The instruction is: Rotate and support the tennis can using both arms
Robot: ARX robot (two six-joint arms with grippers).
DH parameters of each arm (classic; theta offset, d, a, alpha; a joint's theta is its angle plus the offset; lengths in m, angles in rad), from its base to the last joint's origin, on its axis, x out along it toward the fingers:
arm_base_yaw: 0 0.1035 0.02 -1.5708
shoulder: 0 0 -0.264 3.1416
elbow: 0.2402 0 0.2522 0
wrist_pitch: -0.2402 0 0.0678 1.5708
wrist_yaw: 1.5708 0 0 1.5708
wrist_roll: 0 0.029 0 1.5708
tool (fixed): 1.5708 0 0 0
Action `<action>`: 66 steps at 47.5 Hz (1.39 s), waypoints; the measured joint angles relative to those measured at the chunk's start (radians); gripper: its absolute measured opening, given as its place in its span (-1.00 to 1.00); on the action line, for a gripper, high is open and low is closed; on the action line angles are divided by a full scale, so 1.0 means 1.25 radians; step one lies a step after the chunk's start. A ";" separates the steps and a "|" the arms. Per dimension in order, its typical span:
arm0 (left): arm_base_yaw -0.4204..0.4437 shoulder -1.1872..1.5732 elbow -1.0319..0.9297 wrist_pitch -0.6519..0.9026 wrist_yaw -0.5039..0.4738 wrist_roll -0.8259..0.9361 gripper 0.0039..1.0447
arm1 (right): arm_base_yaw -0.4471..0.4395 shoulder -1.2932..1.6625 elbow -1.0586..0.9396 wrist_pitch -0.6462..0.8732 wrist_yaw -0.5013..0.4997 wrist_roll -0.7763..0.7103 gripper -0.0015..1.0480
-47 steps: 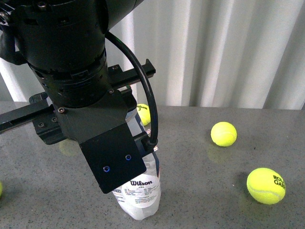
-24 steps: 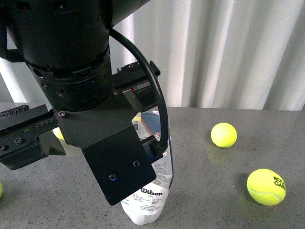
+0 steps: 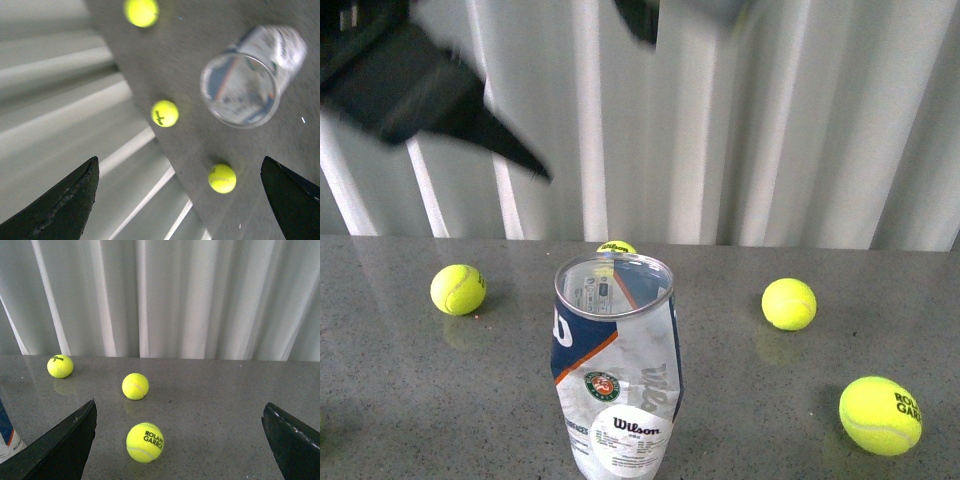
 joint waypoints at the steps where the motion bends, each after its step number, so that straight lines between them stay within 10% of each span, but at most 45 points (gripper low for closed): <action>1: 0.012 -0.015 0.000 0.015 0.033 -0.038 0.88 | 0.000 0.000 0.000 0.000 0.000 0.000 0.87; 10: 0.216 -0.187 -0.110 0.211 0.355 -0.470 0.88 | 0.000 0.000 0.000 0.000 0.000 0.000 0.87; 19: 0.536 -0.327 -0.385 0.437 0.510 -0.993 0.88 | 0.000 0.000 0.000 0.000 0.000 0.000 0.87; 27: 0.641 -0.428 -0.688 0.841 0.258 -1.259 0.46 | 0.000 0.000 0.000 0.000 0.000 0.000 0.87; 46: 0.559 -0.619 -1.038 1.061 0.143 -1.339 -0.94 | 0.000 0.000 0.000 0.000 0.000 0.000 0.87; 66: 0.438 -0.794 -1.162 1.010 0.026 -1.344 -0.93 | 0.000 0.000 0.000 0.000 0.000 0.000 0.87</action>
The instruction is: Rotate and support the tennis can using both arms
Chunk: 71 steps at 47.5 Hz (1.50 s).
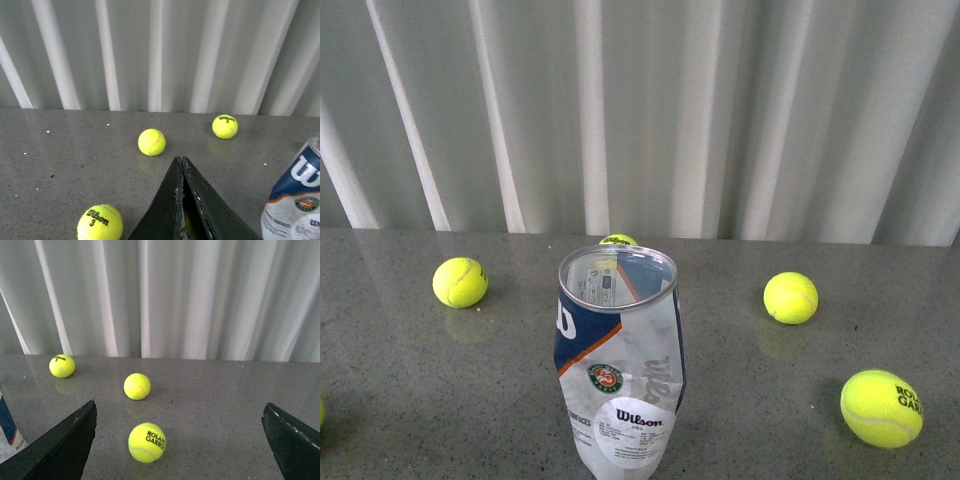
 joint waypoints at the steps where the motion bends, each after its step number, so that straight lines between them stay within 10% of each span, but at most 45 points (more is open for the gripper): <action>1: -0.002 -0.007 -0.003 -0.004 0.000 0.000 -0.93 | 0.000 0.000 0.000 0.000 0.000 0.000 0.87; 60: -0.003 -0.434 -0.052 -0.361 -0.002 -0.002 -0.93 | 0.000 0.000 0.000 0.000 0.000 0.000 0.87; 71: -0.003 -0.434 -0.052 -0.362 -0.002 -0.002 -0.19 | 0.000 0.000 0.000 0.000 0.000 0.000 0.87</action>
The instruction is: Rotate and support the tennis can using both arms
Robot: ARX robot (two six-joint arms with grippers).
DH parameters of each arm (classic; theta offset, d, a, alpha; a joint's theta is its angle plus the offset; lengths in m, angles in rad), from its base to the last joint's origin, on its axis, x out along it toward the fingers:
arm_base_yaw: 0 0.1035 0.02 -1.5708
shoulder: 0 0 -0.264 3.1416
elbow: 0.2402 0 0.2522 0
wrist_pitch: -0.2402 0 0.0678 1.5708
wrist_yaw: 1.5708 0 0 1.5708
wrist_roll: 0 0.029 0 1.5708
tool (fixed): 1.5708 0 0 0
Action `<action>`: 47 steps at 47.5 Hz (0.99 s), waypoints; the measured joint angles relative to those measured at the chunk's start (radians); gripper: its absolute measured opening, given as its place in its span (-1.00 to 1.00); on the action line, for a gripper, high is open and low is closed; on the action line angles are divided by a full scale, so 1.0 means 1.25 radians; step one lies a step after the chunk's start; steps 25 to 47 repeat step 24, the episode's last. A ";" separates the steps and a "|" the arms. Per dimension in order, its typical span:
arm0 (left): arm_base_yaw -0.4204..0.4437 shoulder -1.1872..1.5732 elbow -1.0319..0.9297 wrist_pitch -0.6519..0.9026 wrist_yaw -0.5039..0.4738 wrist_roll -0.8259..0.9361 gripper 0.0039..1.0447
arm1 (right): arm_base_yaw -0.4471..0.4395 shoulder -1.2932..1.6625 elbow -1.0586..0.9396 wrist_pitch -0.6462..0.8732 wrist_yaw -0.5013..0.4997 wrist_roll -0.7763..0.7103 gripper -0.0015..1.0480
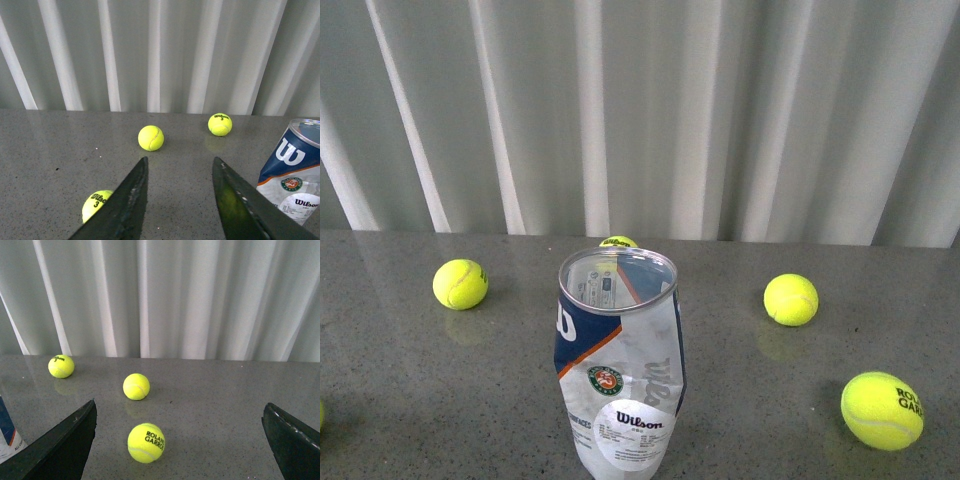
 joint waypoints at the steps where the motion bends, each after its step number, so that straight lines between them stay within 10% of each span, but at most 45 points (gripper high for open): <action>1: 0.000 0.000 0.000 0.000 0.000 0.000 -0.12 | 0.000 0.000 0.000 0.000 0.000 0.000 0.87; 12: 0.000 0.000 0.000 0.000 0.000 0.000 0.89 | 0.000 0.000 0.000 0.000 0.000 0.000 0.87; 47: 0.000 0.000 0.000 0.000 0.000 0.000 0.88 | 0.000 0.000 0.000 0.000 0.000 0.000 0.87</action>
